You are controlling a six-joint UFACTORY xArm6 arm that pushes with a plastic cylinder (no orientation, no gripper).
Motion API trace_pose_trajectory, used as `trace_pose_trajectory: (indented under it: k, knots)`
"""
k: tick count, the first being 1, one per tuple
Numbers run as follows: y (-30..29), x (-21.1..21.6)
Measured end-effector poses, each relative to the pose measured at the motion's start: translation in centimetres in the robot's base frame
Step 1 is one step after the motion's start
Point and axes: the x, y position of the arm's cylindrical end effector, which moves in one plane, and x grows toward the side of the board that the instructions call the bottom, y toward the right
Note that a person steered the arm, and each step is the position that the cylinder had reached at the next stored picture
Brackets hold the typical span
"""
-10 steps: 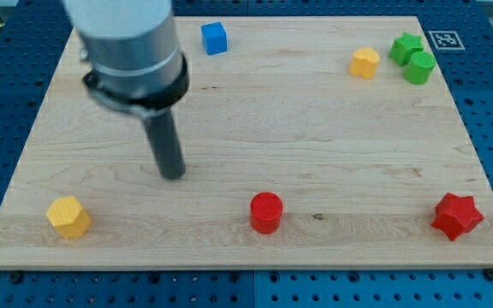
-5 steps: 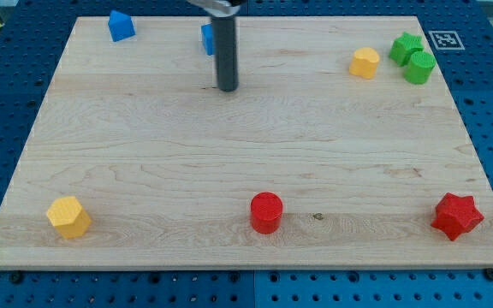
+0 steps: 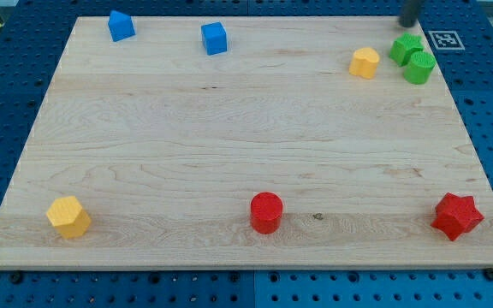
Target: Make a diagonal line out of green blocks and the yellow heart
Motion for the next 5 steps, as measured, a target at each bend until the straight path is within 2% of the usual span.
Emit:
trace_pose_trajectory:
  k: [2, 3, 4, 5]
  knots:
    - [0.8, 5.1]
    - [0.8, 9.2]
    - [-0.5, 10.6]
    - [-4.3, 10.6]
